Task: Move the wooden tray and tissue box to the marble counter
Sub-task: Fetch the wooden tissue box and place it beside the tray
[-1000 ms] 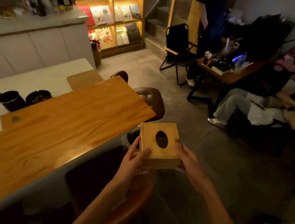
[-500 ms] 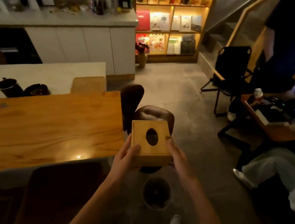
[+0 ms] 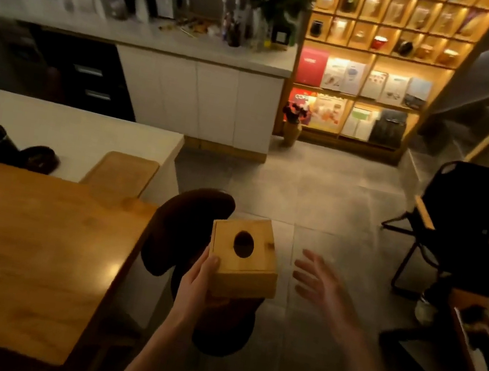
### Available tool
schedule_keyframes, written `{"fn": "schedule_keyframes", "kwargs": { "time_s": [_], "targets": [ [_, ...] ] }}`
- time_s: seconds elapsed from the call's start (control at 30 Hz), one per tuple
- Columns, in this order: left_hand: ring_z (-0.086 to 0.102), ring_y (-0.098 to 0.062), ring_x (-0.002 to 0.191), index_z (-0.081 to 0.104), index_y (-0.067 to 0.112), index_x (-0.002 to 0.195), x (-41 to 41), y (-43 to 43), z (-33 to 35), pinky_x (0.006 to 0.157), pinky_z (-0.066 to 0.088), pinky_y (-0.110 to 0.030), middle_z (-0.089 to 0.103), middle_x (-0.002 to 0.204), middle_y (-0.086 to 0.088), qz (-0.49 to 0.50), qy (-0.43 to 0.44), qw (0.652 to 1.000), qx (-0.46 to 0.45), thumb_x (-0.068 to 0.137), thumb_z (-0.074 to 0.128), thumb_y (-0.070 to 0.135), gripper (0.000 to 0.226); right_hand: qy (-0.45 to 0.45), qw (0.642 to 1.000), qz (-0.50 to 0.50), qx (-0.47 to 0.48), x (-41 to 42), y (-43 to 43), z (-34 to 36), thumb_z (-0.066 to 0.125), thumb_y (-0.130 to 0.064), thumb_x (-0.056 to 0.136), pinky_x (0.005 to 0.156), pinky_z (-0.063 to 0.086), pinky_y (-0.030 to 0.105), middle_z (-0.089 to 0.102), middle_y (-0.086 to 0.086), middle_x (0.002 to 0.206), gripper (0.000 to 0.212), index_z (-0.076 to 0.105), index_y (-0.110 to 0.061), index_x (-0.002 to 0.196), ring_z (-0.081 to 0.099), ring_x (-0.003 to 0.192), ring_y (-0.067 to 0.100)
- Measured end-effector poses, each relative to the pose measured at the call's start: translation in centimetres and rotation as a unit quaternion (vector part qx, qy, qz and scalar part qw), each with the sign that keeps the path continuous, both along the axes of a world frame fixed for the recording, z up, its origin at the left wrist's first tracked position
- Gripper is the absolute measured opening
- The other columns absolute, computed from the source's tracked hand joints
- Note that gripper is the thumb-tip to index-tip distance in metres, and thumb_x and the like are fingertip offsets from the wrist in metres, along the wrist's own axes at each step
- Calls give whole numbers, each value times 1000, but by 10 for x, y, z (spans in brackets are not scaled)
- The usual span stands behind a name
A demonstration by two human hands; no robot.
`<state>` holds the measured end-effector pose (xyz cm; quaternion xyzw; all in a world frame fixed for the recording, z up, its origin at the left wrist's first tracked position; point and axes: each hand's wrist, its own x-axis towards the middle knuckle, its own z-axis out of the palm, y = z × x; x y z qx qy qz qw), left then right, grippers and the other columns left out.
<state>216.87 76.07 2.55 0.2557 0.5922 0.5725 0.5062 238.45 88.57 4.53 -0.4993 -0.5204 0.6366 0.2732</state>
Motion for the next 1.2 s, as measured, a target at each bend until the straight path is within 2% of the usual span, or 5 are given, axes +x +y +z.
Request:
{"fn": "schedule_keyframes", "kwargs": {
  "time_s": [0.43,0.5,0.73,1.03,1.2],
  "targets": [
    [62,-22,121,35,47,149,33,308,-7,102,50,-51,58,140,4,199,28,979,-25,85,57,63,70,-56,947,312,-56,-81,356,-3,53,-69,89,107,45,56,60,-4,133,35,57,-50,119,58,121,23],
    [62,-26,119,36,45,149,19,340,-1,100,52,-53,58,138,1,231,19,973,-24,80,61,65,76,-56,931,354,-74,-99,399,-6,61,-74,81,104,49,55,59,-5,138,54,55,-51,129,58,124,24],
    [63,-23,113,38,39,149,-40,456,-11,79,56,-33,58,135,-2,350,8,935,-57,96,50,51,56,-31,887,444,-124,-185,529,-13,58,-54,92,94,58,47,72,0,120,33,61,-38,120,68,111,20],
    [56,-17,113,26,33,153,-148,611,-6,77,50,-28,46,141,0,492,-40,867,-61,94,56,51,69,-8,860,490,-140,-339,671,-32,69,-56,83,85,61,47,65,1,130,63,46,-40,140,68,112,23],
    [60,-25,117,1,51,153,-216,646,-9,79,57,-36,40,151,-3,495,-90,863,-40,74,81,49,112,-22,868,464,-174,-447,714,-52,73,-63,68,77,59,44,60,13,128,71,58,-24,125,63,112,33]
  ]
}}
